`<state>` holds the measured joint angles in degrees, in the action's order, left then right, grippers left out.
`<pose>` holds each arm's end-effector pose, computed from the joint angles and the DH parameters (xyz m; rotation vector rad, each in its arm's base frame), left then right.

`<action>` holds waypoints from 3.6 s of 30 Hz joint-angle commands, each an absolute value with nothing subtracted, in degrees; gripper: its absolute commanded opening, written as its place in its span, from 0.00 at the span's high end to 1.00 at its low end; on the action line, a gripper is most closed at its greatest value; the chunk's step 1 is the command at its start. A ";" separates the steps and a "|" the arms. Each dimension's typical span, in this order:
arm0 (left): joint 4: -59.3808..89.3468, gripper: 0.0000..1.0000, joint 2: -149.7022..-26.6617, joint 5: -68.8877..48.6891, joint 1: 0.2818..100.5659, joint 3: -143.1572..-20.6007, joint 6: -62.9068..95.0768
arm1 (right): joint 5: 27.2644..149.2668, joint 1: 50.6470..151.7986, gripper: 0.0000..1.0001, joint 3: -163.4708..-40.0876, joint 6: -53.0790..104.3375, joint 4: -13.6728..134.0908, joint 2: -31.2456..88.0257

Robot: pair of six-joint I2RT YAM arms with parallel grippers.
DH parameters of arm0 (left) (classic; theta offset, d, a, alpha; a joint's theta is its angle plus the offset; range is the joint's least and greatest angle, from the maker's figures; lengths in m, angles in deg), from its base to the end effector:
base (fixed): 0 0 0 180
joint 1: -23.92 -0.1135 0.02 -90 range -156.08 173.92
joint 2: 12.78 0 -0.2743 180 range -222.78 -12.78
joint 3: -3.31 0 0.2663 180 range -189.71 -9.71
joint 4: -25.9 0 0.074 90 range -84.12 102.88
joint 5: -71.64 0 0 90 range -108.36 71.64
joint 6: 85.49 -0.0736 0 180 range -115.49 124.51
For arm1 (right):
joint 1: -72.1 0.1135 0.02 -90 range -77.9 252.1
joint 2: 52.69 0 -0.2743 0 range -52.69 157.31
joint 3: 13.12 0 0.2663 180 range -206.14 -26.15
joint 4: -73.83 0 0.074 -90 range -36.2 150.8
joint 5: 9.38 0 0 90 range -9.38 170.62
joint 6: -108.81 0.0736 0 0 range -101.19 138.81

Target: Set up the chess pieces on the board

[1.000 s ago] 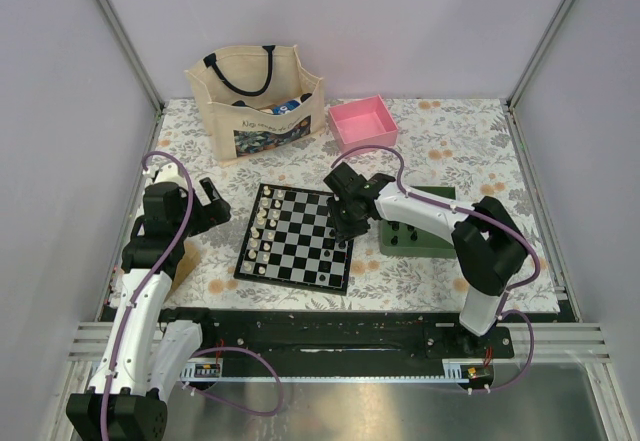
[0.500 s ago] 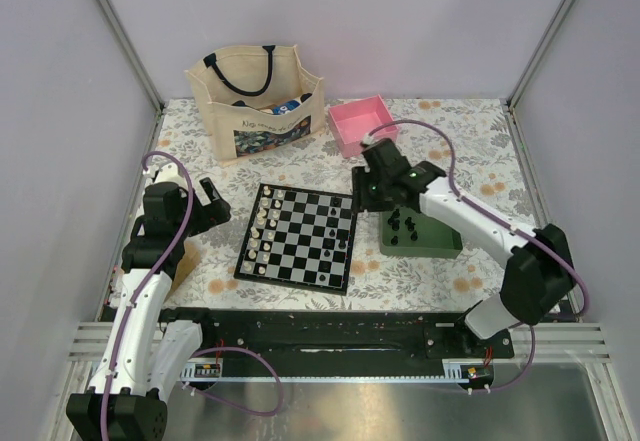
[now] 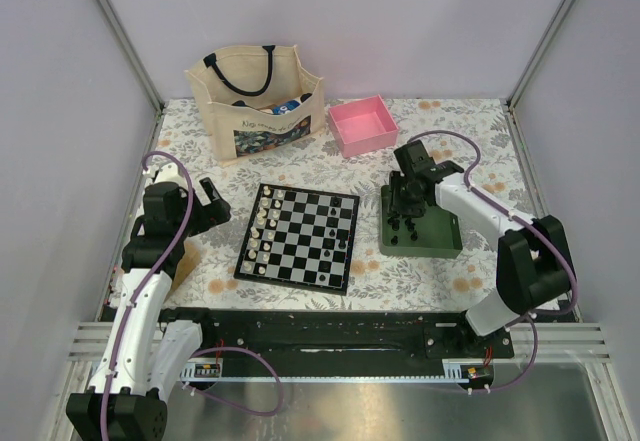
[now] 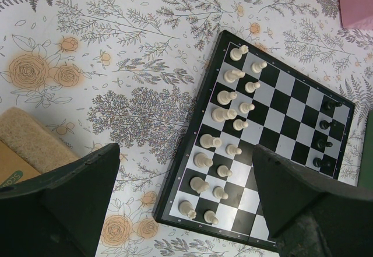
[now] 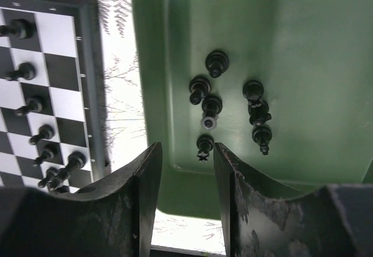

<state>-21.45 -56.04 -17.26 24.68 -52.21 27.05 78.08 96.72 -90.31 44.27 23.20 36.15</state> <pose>0.2012 -0.0041 0.2732 -0.4038 2.1567 -0.2508 0.3140 0.1403 0.2034 0.0343 2.6757 0.2257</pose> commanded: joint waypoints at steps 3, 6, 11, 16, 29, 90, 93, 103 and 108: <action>-19.46 0.01 -56.63 -18.01 24.89 -52.69 27.27 | 77.46 95.83 0.51 -89.60 42.11 22.93 38.71; -19.46 0.01 -56.55 -18.01 24.80 -52.69 27.27 | 77.28 95.83 0.51 -90.13 41.06 22.75 40.29; -19.55 0.01 -56.46 -18.10 24.80 -52.60 27.27 | 76.58 95.74 0.52 -90.92 40.00 22.48 42.67; -19.46 0.01 -56.81 -18.10 24.80 -52.69 27.27 | 76.23 95.47 0.57 -91.53 38.77 22.92 43.90; -19.46 0.01 -56.81 -18.10 24.89 -52.78 27.27 | 76.67 95.30 0.61 -92.85 37.01 23.54 45.75; -19.38 0.01 -55.84 -18.10 24.80 -52.69 27.36 | 79.31 114.02 0.80 -106.74 41.93 20.81 47.76; -19.46 0.01 -55.84 -18.10 24.80 -52.69 27.36 | 79.75 114.54 0.80 -107.70 41.75 20.64 49.52; -19.47 0.01 -55.84 -18.10 24.80 -52.78 27.27 | 80.36 115.78 0.79 -108.59 42.19 21.08 53.48; -19.55 0.01 -55.84 -18.10 24.80 -52.69 27.27 | 80.45 115.86 0.79 -108.68 42.28 20.99 54.27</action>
<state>-21.45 -56.35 -17.28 24.68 -52.21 27.03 80.05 115.32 -106.35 41.78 19.90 54.03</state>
